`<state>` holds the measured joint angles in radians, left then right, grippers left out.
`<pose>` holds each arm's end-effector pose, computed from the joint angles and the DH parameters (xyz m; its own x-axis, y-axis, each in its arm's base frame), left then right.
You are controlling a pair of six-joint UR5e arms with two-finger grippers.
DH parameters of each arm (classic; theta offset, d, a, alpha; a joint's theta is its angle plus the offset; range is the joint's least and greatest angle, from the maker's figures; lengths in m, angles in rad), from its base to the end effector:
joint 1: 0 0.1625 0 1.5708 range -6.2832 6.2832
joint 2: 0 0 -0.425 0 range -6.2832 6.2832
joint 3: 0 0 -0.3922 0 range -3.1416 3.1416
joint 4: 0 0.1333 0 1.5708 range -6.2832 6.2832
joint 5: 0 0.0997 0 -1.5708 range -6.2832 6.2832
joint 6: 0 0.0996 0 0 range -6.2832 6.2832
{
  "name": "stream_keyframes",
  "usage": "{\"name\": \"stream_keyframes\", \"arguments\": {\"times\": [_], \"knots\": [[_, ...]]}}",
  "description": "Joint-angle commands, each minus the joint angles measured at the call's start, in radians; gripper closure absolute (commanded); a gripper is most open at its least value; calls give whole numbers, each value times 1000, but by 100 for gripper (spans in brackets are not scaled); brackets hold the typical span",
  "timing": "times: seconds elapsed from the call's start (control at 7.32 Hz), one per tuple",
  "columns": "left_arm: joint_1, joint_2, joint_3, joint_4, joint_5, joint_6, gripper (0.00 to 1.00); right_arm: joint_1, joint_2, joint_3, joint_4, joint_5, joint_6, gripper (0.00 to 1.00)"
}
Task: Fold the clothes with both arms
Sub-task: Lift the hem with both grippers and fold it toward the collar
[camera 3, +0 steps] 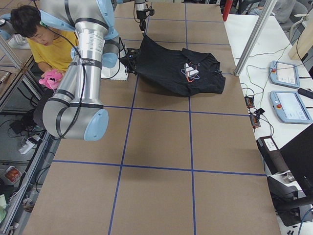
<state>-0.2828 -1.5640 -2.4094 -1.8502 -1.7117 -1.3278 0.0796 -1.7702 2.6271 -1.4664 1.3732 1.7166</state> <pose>0.3449 -0.2245 0.2520 0.4508 0.1171 -0.8849 0.0484 0.9867 0.1552 -0.2966 -0.1770 0.2568 0.5300 0.1852 0.8276 -0.3188 0.9478 -0.0079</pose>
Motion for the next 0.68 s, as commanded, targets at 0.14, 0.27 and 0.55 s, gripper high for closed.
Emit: {"name": "stream_keyframes", "arguments": {"times": [0.14, 0.27, 0.55], "knots": [[-30, 10, -177, 137, -140, 27, 100, -90, 0, 174, -160, 139, -25, 100], [41, 12, -204, 152, -152, 19, 100, -168, 0, 174, -158, 130, -23, 100], [120, 10, -221, 155, -151, -17, 100, -230, 41, 172, -164, 126, -20, 100]]}}
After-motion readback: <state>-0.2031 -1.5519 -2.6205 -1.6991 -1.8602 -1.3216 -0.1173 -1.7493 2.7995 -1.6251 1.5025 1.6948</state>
